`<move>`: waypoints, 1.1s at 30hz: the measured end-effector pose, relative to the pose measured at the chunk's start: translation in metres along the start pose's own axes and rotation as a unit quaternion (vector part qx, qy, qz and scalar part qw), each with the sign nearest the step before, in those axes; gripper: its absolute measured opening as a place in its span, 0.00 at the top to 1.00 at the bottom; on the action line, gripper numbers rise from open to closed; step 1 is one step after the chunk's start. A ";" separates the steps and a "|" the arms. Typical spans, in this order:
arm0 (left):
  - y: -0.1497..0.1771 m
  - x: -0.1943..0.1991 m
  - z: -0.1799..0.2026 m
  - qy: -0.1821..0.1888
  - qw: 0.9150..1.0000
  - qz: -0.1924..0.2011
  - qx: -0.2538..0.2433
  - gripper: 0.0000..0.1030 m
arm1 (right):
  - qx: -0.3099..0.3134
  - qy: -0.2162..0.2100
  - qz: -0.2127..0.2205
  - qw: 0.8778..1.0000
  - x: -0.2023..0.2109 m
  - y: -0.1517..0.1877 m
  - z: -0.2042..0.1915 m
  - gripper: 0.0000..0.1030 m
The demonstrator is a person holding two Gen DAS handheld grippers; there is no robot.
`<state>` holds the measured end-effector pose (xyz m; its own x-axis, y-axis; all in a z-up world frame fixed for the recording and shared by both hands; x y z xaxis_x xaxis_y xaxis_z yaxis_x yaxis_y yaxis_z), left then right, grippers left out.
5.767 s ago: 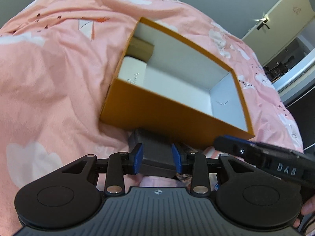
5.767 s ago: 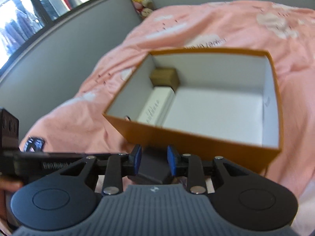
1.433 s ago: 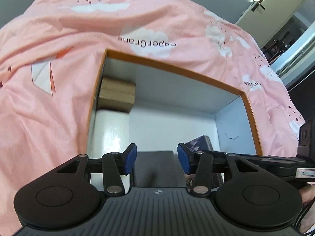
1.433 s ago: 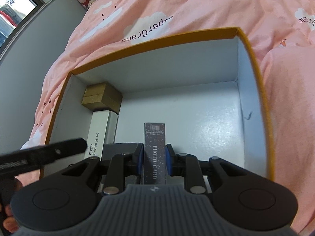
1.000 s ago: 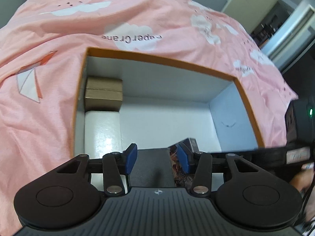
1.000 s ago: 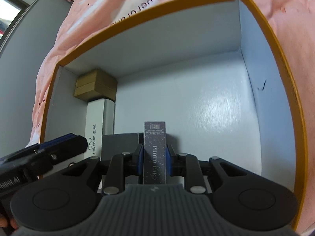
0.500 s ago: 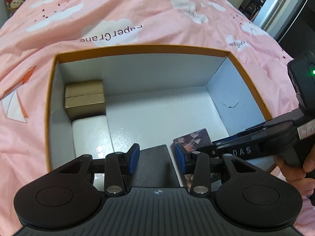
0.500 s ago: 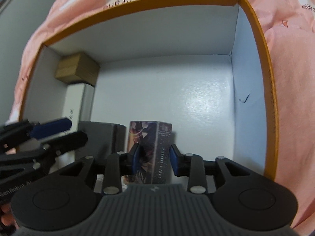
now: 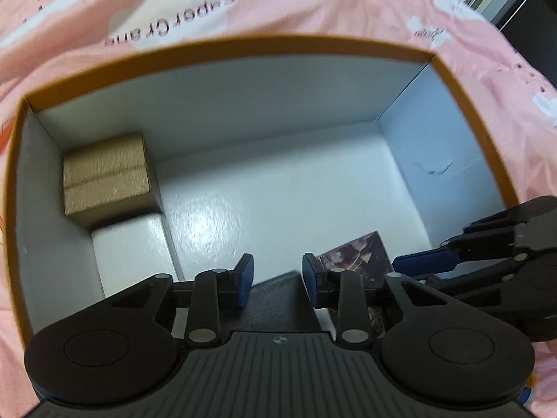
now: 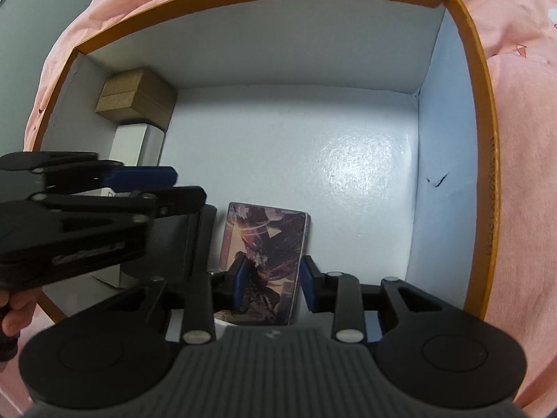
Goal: Organize objects
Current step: 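Lower the black box and photo card pack into the orange box and open both tools, then withdraw both tools from the orange box toward the pink pouch and wallet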
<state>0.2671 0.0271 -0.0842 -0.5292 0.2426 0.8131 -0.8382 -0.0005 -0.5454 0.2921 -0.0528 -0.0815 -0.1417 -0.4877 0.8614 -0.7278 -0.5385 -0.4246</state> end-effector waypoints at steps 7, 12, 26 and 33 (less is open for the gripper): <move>0.009 0.000 -0.006 0.023 0.999 -0.036 0.029 0.68 | -0.002 -0.012 -0.007 1.000 -0.007 -0.004 -0.001 0.69; 0.011 0.002 -0.012 0.031 0.997 -0.042 0.047 0.68 | -0.014 -0.019 -0.012 1.000 -0.009 -0.004 -0.002 0.69; 0.009 0.011 -0.012 0.019 0.999 -0.005 0.040 0.68 | -0.059 -0.028 -0.019 0.998 -0.015 -0.001 -0.002 0.74; 0.011 0.055 0.001 0.000 0.996 0.087 0.022 0.68 | -0.019 -0.026 0.047 0.998 0.025 0.008 -0.010 0.73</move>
<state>0.2282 0.0393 -0.0452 -0.6671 0.2345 0.7071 -0.7387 -0.0856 -0.6686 0.2760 -0.0619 -0.0605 -0.1771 -0.5703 0.8021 -0.7384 -0.4618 -0.4914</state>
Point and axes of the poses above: each gripper's, at about its wrist camera, not at the fingertips, and x roughly against the way its jaws point, z to its right, y to its underside, the point moved 1 cm from there along -x, roughly the way its jaws point, and after that the axes turned 15 degrees about z, right-handed, at the moved point
